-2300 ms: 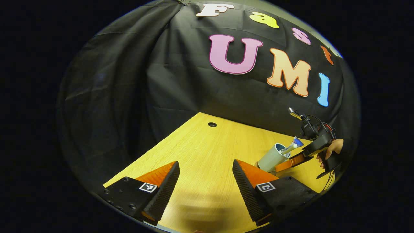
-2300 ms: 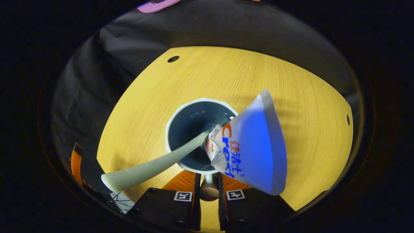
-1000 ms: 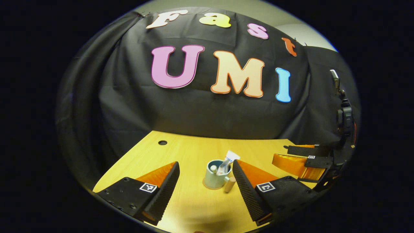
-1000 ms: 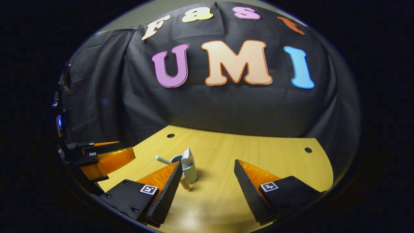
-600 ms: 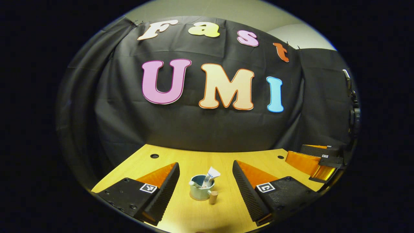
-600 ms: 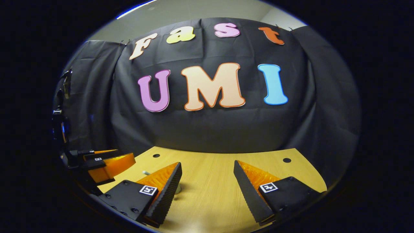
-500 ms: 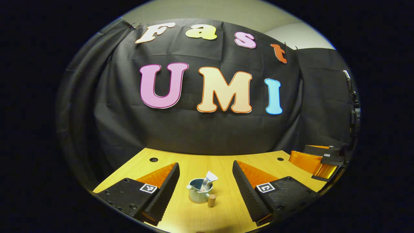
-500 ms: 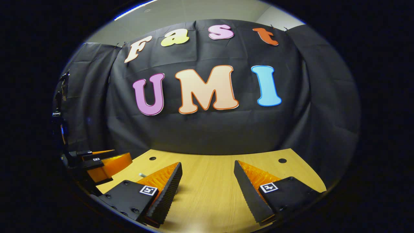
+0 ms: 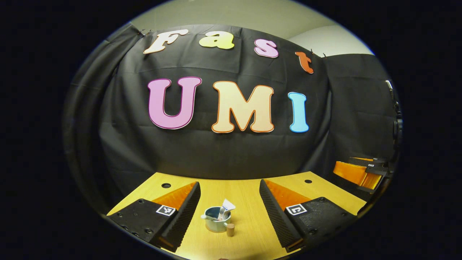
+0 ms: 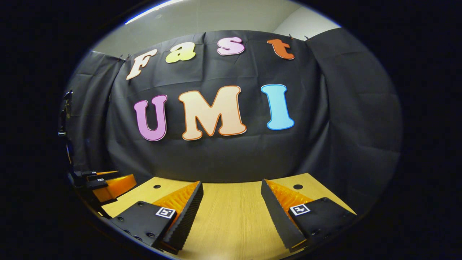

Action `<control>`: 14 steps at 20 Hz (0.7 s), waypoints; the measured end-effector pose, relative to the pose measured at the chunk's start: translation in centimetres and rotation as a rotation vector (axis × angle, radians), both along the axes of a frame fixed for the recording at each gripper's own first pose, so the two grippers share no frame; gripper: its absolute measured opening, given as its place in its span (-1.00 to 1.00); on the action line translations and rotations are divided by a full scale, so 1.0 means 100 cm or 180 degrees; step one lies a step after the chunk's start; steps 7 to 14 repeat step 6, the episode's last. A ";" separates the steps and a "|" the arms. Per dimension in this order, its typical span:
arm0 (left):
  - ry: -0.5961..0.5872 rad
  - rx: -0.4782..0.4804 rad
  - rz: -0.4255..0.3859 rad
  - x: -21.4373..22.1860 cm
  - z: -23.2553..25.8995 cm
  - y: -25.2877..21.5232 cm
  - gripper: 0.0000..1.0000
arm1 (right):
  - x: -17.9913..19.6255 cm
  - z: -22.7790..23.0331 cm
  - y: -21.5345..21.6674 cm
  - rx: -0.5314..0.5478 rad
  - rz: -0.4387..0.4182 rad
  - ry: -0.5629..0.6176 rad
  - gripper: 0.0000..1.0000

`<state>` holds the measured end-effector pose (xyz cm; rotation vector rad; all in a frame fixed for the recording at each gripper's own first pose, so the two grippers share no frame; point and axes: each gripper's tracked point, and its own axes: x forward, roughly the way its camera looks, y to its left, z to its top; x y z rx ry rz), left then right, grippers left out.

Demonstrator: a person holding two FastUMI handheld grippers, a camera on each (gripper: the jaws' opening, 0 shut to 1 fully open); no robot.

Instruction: Put the toothbrush and toothpaste on the desktop into the cup, then pick up the cup and place it on the coaster on the desktop.

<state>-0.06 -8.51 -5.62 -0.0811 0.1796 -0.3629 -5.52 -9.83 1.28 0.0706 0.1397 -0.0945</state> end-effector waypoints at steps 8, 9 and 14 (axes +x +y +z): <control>-0.0047 -0.0007 0.0003 -0.002 0.009 0.006 0.89 | 0.000 0.019 -0.001 -0.0087 -0.0034 -0.0151 0.97; -0.0047 -0.0007 0.0003 -0.002 0.009 0.006 0.89 | 0.000 0.019 -0.001 -0.0087 -0.0034 -0.0151 0.97; -0.0047 -0.0007 0.0003 -0.002 0.009 0.006 0.89 | 0.000 0.019 -0.001 -0.0087 -0.0034 -0.0151 0.97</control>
